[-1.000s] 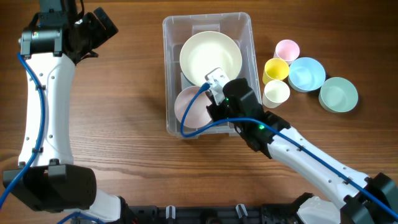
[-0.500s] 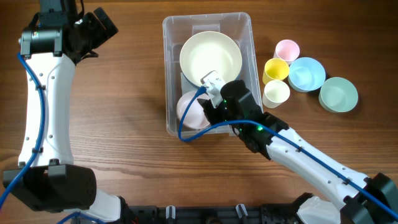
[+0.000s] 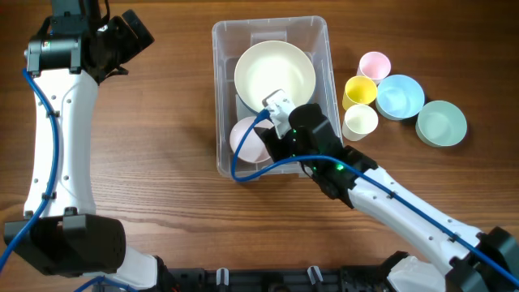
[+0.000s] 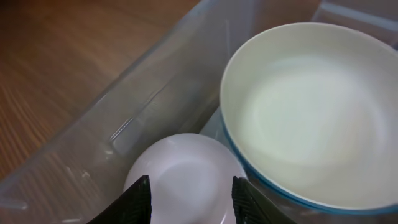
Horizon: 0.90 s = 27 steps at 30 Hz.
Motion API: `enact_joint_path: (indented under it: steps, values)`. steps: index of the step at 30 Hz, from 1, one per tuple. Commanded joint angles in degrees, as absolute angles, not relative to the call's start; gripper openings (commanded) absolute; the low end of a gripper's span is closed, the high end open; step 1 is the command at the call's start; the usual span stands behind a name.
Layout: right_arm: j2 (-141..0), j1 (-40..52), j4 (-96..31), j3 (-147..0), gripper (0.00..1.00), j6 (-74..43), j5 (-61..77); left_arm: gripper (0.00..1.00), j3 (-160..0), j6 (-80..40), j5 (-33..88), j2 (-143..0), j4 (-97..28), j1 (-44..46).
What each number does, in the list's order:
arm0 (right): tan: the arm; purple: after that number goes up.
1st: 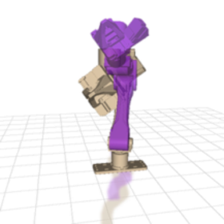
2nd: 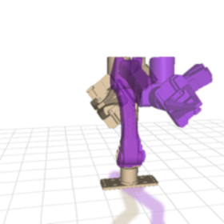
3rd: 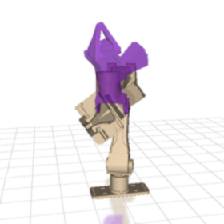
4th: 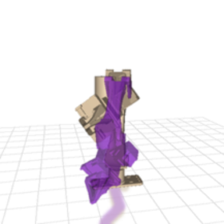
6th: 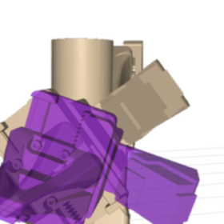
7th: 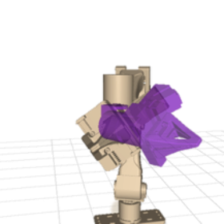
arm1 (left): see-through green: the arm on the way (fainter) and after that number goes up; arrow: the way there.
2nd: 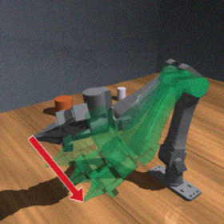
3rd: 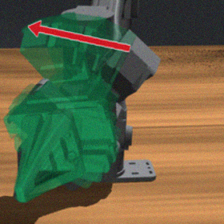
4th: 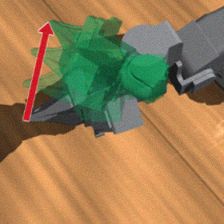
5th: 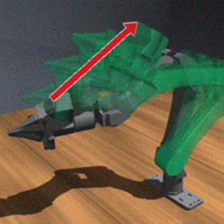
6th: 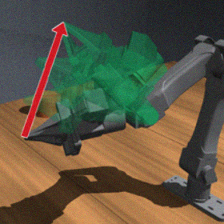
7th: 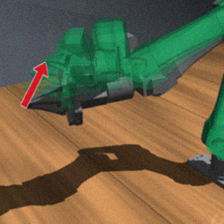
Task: Pack container
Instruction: 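Carry the pink bowl left into the bin and release it, then move the right gripper to the mint green bowl rim and grasp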
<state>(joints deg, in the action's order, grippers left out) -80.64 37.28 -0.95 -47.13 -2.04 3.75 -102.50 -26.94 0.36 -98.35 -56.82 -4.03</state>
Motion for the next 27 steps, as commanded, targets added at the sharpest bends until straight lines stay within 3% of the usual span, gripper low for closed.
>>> enact_joint_path:
  steps: [1,6,13,16,17,18,21,27]
  values:
    - [-73.91,33.17,-2.48,-48.82,0.39,-9.06,-2.85,1.0,-103.13,-27.49,1.02,-97.08,-56.84,-4.29]
    - [-64.71,21.52,-9.78,-48.82,0.36,-16.58,-3.9,1.0,-103.13,-27.49,1.02,-97.08,-56.84,-4.29]
    - [-56.55,-4.43,-22.59,-48.82,0.37,-16.51,-6.63,1.0,-103.13,-27.49,1.02,-97.08,-56.84,-4.29]
    - [-57.21,-14.26,-24.27,-48.82,0.44,-17.3,-4.84,1.0,-103.13,-27.49,1.02,-97.08,-56.84,-4.29]
    - [-57.93,-17.39,-24.25,-48.8,0.49,-18.22,-3.7,1.0,-103.13,-27.49,1.02,-97.08,-56.84,-4.29]
    - [-58.81,-20.1,-24.23,-48.8,0.62,-19.05,-3.31,1.0,-103.13,-27.49,1.02,-97.08,-56.84,-4.29]
    - [-62.92,-26.79,-23.24,-48.82,0.74,-21.02,-3.33,1.0,-103.13,-27.49,1.02,-97.08,-56.84,-4.29]
    - [-73.8,-31.18,-22.09,-48.82,0.8,-22.7,-2.52,1.0,-103.13,-27.49,1.02,-97.08,-56.84,-4.29]
